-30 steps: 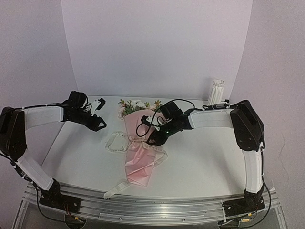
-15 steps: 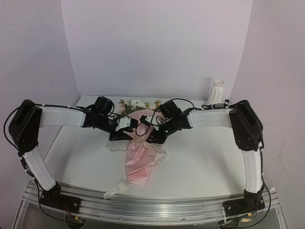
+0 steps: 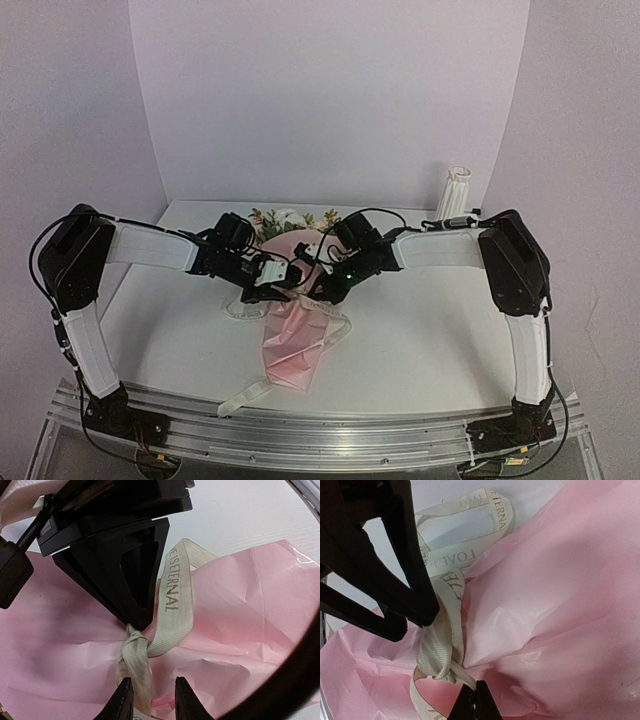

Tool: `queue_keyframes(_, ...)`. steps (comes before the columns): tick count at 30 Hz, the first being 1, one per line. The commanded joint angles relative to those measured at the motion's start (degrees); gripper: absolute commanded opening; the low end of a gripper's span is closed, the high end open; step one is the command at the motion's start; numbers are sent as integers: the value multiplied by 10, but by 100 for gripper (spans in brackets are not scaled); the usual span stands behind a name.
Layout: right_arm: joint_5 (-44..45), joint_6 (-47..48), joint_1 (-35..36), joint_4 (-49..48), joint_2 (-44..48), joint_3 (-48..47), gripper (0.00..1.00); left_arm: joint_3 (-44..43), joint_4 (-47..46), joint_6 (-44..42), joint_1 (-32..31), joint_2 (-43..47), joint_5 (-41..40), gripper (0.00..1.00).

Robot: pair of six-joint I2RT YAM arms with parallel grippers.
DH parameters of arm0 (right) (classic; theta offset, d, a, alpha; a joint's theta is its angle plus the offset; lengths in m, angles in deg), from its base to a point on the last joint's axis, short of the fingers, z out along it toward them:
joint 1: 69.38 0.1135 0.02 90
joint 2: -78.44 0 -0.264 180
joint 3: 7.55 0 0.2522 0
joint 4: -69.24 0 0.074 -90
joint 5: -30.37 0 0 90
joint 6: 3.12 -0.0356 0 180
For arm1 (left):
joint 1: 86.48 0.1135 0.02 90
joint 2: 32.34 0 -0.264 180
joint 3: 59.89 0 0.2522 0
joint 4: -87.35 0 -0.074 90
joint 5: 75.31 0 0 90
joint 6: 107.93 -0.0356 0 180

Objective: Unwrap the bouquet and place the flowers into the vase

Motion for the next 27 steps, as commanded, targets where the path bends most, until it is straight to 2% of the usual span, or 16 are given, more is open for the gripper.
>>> queue_keyframes(1,-16,-14,-1,-8,1,1,4,-24,-22,-13,-4,-23,-8,26)
queue_keyframes(5,-17,-16,-2,-10,4,5,1,-37,-33,3,-7,-40,-30,15)
queue_keyframes(7,-17,-17,-1,-12,8,7,0,-41,-33,11,-7,-43,-39,3)
queue_keyframes(8,-16,-19,-1,-12,11,7,0,-39,-38,18,-8,-41,-44,1)
queue_keyframes(12,-14,-47,-9,-17,24,9,0,-40,-42,63,-7,-31,-85,0)
queue_keyframes(15,-9,-92,-23,-33,47,24,0,-54,-38,163,7,-11,-116,0)
queue_keyframes(18,-4,-145,-39,-78,83,71,0,-62,4,269,34,25,-106,0)
queue_keyframes(21,-2,-206,-56,-136,119,133,0,-35,27,349,61,64,-97,0)
queue_keyframes(27,14,-335,-79,-248,168,238,0,17,43,462,136,114,-116,0)
